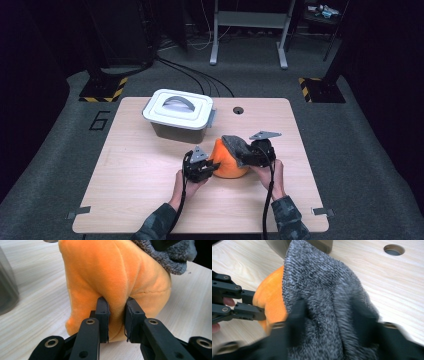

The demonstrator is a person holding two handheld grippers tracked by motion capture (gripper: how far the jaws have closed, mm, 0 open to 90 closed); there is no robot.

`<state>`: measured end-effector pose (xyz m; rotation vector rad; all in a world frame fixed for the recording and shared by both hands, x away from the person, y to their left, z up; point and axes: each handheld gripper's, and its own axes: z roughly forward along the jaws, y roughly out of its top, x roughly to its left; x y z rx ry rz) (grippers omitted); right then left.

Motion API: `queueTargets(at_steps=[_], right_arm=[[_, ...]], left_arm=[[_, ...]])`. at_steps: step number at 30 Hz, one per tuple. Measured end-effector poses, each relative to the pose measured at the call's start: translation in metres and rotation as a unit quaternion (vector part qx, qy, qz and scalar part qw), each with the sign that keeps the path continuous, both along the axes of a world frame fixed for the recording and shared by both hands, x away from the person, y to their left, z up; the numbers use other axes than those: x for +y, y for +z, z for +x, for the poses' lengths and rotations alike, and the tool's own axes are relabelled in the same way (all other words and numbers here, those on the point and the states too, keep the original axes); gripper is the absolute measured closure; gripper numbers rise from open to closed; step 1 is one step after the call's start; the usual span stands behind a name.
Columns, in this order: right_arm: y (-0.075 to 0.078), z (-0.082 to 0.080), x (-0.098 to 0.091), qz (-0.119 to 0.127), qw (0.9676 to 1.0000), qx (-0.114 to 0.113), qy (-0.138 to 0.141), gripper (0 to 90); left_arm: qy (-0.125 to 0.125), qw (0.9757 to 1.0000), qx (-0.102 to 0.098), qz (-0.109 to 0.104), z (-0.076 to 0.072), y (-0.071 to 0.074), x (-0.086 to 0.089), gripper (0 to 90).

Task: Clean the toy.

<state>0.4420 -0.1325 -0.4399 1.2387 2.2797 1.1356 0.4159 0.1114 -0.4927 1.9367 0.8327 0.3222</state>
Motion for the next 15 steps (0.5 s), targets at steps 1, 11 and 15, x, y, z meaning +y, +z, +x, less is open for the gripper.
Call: queueTargets(at_steps=[1, 11, 15], right_arm=[[-0.001, -0.002, 0.000, 0.000, 0.9999, -0.009, -0.007, 69.1], [0.022, -0.028, 0.045, -0.081, 0.9931, -0.084, 0.013, 78.8], [0.012, -0.024, 0.041, -0.087, 0.9931, -0.079, -0.004, 79.8]], left_arm=[[0.000, 1.0000, 0.001, 0.000, 0.000, 0.000, 0.000, 75.4], [0.009, 0.9999, -0.001, 0.013, -0.002, 0.005, -0.004, 75.8], [0.011, 0.9999, 0.006, 0.002, -0.001, 0.003, -0.003, 76.2]])
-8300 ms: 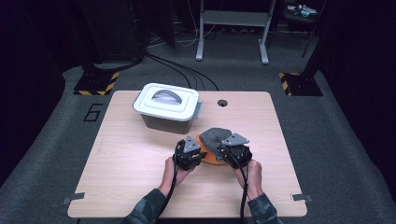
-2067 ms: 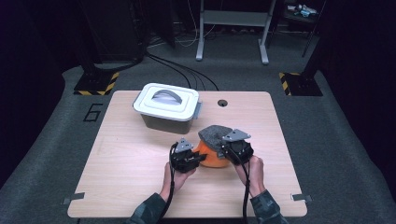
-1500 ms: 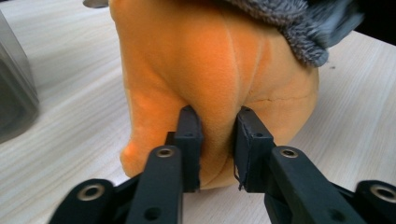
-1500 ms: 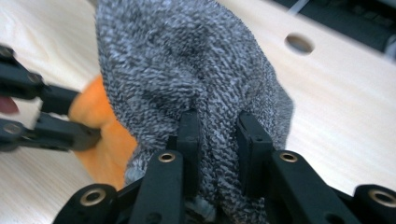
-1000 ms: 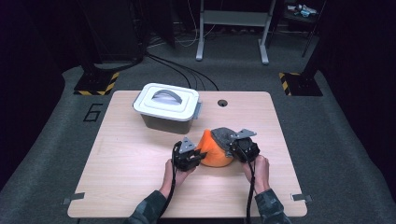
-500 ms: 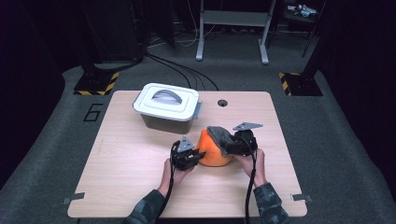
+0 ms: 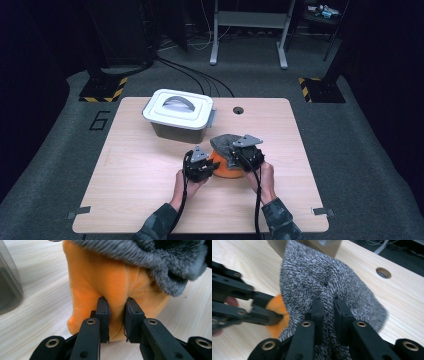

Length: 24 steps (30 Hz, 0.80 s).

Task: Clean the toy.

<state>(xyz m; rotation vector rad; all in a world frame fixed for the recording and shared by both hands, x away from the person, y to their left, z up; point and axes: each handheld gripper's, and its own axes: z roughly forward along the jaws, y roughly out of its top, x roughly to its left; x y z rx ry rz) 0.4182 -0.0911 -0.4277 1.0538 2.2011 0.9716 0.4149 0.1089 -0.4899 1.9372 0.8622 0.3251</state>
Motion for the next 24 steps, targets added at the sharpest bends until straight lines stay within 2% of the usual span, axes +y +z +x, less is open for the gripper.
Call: queueTargets(at_steps=[2, 6, 9, 11, 13, 15, 18, 20, 24], right_arm=[[-0.001, 0.000, -0.008, -0.011, 0.9998, -0.001, -0.019, 80.0], [-0.013, 0.004, -0.033, -0.003, 0.9987, 0.017, -0.048, 80.0], [-0.019, 0.005, -0.039, 0.008, 0.9983, 0.022, -0.054, 80.0], [-0.019, 0.006, -0.041, 0.007, 0.9985, 0.021, -0.050, 80.0], [-0.019, 0.006, -0.040, 0.008, 0.9984, 0.020, -0.052, 79.9], [-0.020, 0.006, -0.040, 0.013, 0.9983, 0.018, -0.053, 79.9], [-0.020, 0.007, -0.040, 0.010, 0.9984, 0.014, -0.053, 79.8], [-0.016, 0.006, -0.041, 0.009, 0.9984, 0.014, -0.054, 79.7], [-0.002, -0.005, -0.034, 0.013, 0.9992, -0.003, -0.038, 79.6]], left_arm=[[-0.001, 1.0000, 0.000, 0.000, 0.000, 0.000, 0.000, 76.2], [-0.006, 1.0000, -0.001, -0.007, 0.001, 0.000, 0.000, 75.2], [-0.018, 0.9997, -0.013, -0.005, 0.000, 0.003, 0.001, 60.2], [-0.019, 0.9995, -0.019, 0.013, -0.001, 0.005, 0.001, 46.8], [-0.025, 0.9993, -0.017, 0.023, 0.000, 0.003, 0.001, 40.4], [-0.028, 0.9988, -0.024, 0.031, 0.001, 0.001, 0.000, 44.0], [-0.028, 0.9990, -0.023, 0.024, 0.001, 0.000, -0.003, 61.0], [-0.024, 0.9991, -0.024, 0.025, 0.000, 0.000, -0.003, 67.9], [-0.019, 0.9994, -0.019, 0.022, 0.000, 0.001, -0.002, 72.4]])
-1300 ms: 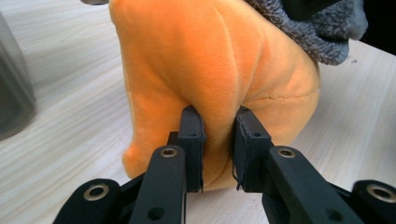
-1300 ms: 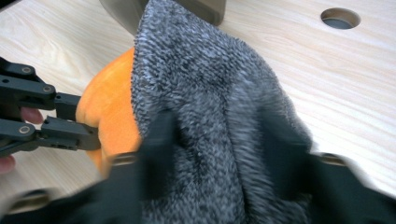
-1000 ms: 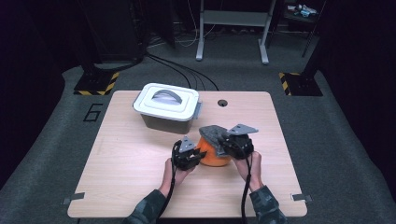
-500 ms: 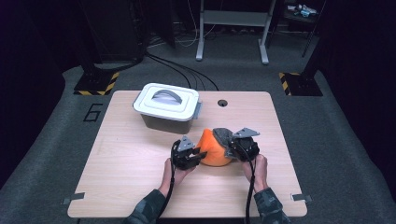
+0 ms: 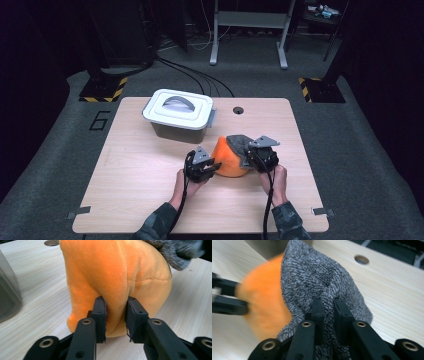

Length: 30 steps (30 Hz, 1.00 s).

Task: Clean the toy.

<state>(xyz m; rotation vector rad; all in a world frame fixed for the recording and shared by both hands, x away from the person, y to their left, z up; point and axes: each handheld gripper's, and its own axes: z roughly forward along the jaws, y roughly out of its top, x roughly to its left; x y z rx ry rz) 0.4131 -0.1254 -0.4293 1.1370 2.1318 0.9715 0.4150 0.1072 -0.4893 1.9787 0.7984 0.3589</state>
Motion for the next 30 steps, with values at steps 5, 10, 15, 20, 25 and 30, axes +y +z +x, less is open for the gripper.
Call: queueTargets(at_steps=[5, 10, 15, 20, 25, 30], right_arm=[[0.007, -0.010, 0.026, -0.031, 0.9986, -0.015, 0.040, 79.4], [-0.003, -0.001, 0.025, -0.025, 0.9992, -0.001, 0.030, 79.5], [-0.006, 0.001, 0.017, -0.035, 0.9993, 0.005, 0.011, 79.5], [-0.011, 0.003, 0.010, -0.028, 0.9995, 0.013, 0.003, 79.6], [-0.016, 0.003, 0.011, -0.031, 0.9995, 0.010, 0.001, 80.0], [-0.017, 0.004, 0.008, -0.023, 0.9997, 0.011, 0.004, 79.8]], left_arm=[[0.006, 1.0000, 0.002, 0.004, -0.001, 0.000, -0.001, 73.0], [0.012, 0.9998, 0.009, -0.013, 0.000, -0.003, 0.001, 75.2], [0.010, 0.9998, 0.010, -0.011, -0.001, -0.003, 0.001, 75.9], [0.008, 0.9999, 0.009, -0.010, -0.002, -0.003, 0.002, 75.6], [0.002, 0.9999, -0.010, 0.010, 0.000, 0.005, -0.002, 52.5], [0.004, 0.9998, -0.010, 0.019, 0.000, 0.001, -0.007, 70.9]])
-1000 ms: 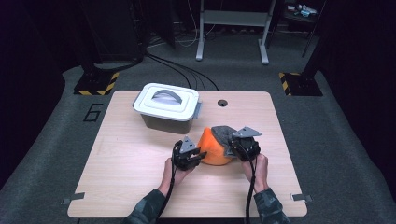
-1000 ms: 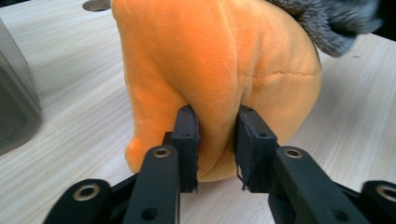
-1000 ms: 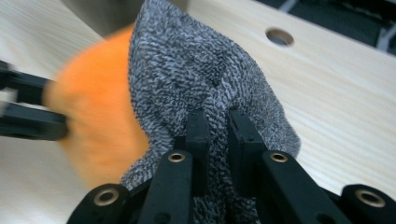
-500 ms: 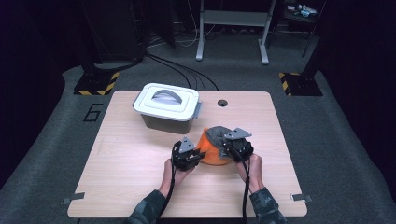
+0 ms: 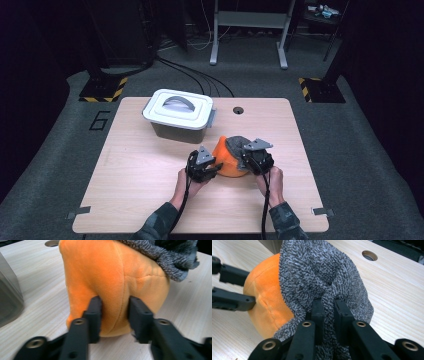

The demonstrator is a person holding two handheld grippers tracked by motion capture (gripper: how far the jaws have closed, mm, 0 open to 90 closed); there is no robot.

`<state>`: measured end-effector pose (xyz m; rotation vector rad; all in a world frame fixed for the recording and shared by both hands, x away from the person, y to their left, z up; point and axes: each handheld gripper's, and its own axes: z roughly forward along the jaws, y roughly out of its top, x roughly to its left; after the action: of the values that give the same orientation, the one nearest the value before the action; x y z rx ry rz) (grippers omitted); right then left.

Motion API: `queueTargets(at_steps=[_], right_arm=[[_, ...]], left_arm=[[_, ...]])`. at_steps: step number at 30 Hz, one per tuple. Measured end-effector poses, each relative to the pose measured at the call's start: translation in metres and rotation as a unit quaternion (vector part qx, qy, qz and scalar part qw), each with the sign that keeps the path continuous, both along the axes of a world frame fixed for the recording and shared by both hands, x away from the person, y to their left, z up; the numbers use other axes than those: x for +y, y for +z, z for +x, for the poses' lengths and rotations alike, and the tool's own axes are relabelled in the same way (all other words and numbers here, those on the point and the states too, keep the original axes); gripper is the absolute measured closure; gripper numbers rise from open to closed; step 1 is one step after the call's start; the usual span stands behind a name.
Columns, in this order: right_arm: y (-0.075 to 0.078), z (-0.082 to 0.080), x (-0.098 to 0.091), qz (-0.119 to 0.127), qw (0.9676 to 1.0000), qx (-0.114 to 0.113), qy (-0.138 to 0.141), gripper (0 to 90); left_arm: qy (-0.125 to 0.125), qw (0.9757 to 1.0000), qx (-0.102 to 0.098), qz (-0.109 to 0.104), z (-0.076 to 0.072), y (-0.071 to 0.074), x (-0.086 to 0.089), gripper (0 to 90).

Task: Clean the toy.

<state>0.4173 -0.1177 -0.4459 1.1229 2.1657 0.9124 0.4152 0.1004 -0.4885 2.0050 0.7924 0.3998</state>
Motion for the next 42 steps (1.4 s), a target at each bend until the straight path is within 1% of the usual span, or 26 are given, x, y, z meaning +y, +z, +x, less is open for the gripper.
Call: queueTargets(at_steps=[5, 6, 7, 8, 10, 11, 13, 16, 18, 19, 20, 21, 23, 25, 27, 31, 32, 33, 34, 35, 36, 37, 38, 40, 41, 42], right_arm=[[0.015, -0.009, 0.002, 0.001, 0.9998, -0.021, 0.003, 79.7], [0.018, -0.010, 0.003, -0.006, 0.9996, -0.025, 0.008, 79.7], [0.020, -0.011, 0.003, -0.002, 0.9996, -0.026, 0.008, 79.7], [0.021, -0.011, 0.004, -0.002, 0.9996, -0.028, 0.008, 79.7], [0.021, -0.010, 0.003, -0.002, 0.9996, -0.027, 0.006, 79.7], [0.021, -0.009, 0.003, -0.001, 0.9996, -0.027, 0.005, 79.7], [0.024, -0.010, 0.003, 0.003, 0.9995, -0.031, 0.004, 79.7], [0.031, -0.016, 0.005, 0.003, 0.9992, -0.040, 0.009, 79.7], [0.036, -0.020, 0.008, -0.002, 0.9988, -0.045, 0.016, 79.7], [0.039, -0.022, 0.009, -0.005, 0.9986, -0.047, 0.023, 79.7], [0.041, -0.025, 0.011, -0.003, 0.9984, -0.050, 0.026, 79.7], [0.042, -0.027, 0.015, 0.000, 0.9984, -0.050, 0.028, 79.6], [0.042, -0.030, 0.021, -0.010, 0.9977, -0.049, 0.046, 79.6], [0.037, -0.030, 0.029, -0.014, 0.9983, -0.032, 0.048, 79.7], [0.025, -0.025, 0.033, -0.032, 0.9981, -0.019, 0.050, 79.8], [0.016, -0.016, 0.035, -0.018, 0.9988, -0.002, 0.045, 80.0], [0.014, -0.014, 0.036, -0.023, 0.9985, -0.002, 0.050, 80.1], [0.013, -0.013, 0.037, -0.026, 0.9983, -0.002, 0.053, 80.1], [0.012, -0.012, 0.038, -0.026, 0.9983, -0.002, 0.051, 80.1], [0.011, -0.012, 0.039, -0.024, 0.9985, -0.005, 0.049, 80.1], [0.010, -0.011, 0.038, -0.024, 0.9983, 0.001, 0.053, 80.1], [0.009, -0.009, 0.039, -0.017, 0.9987, 0.000, 0.049, 80.1], [0.008, -0.007, 0.038, -0.016, 0.9984, -0.002, 0.055, 80.2], [0.007, -0.007, 0.040, -0.011, 0.9986, -0.003, 0.051, 80.1], [0.007, -0.007, 0.041, -0.014, 0.9988, 0.003, 0.047, 80.2], [0.006, -0.006, 0.042, -0.012, 0.9988, -0.003, 0.047, 80.2]], left_arm=[[0.015, 0.9995, 0.007, -0.026, -0.002, -0.001, 0.004, 80.4], [0.019, 0.9991, 0.010, -0.036, -0.003, 0.000, 0.004, 81.3], [0.018, 0.9991, 0.006, -0.038, -0.002, 0.001, 0.005, 82.0], [0.020, 0.9986, 0.007, -0.048, -0.003, 0.002, 0.005, 82.3], [0.019, 0.9986, 0.007, -0.049, -0.003, 0.002, 0.004, 82.6], [0.020, 0.9979, 0.012, -0.061, -0.004, 0.003, 0.004, 82.8], [0.020, 0.9975, 0.014, -0.066, -0.006, 0.006, 0.004, 83.1], [0.020, 0.9965, 0.019, -0.079, -0.009, 0.012, 0.004, 83.4], [0.023, 0.9949, 0.029, -0.094, -0.011, 0.016, 0.004, 83.4], [0.023, 0.9952, 0.028, -0.091, -0.012, 0.017, 0.004, 83.4], [0.026, 0.9944, 0.035, -0.096, -0.014, 0.018, 0.004, 83.4], [0.025, 0.9939, 0.040, -0.100, -0.015, 0.018, 0.004, 83.3], [0.029, 0.9933, 0.047, -0.102, -0.017, 0.018, 0.005, 83.2], [0.030, 0.9924, 0.056, -0.105, -0.018, 0.016, 0.006, 83.1], [0.033, 0.9921, 0.062, -0.103, -0.018, 0.012, 0.007, 82.7], [0.032, 0.9944, 0.053, -0.086, -0.015, 0.007, 0.009, 79.3], [0.033, 0.9957, 0.044, -0.074, -0.014, 0.007, 0.009, 76.2], [0.028, 0.9959, 0.040, -0.077, -0.014, 0.006, 0.010, 71.0], [0.026, 0.9965, 0.039, -0.069, -0.014, 0.007, 0.011, 62.7], [0.023, 0.9982, 0.026, -0.049, -0.014, 0.007, 0.012, 57.6], [0.016, 0.9987, 0.023, -0.043, -0.014, 0.007, 0.012, 50.6], [0.006, 0.9994, 0.025, -0.023, -0.013, 0.006, 0.010, 45.3], [0.009, 0.9997, 0.017, -0.014, -0.014, 0.005, 0.007, 43.2], [0.006, 1.0000, 0.004, 0.003, -0.013, 0.002, 0.003, 49.6], [0.011, 0.9999, 0.004, 0.001, -0.012, 0.000, 0.002, 55.9], [0.011, 0.9999, 0.004, -0.001, -0.011, -0.001, 0.002, 63.5]])
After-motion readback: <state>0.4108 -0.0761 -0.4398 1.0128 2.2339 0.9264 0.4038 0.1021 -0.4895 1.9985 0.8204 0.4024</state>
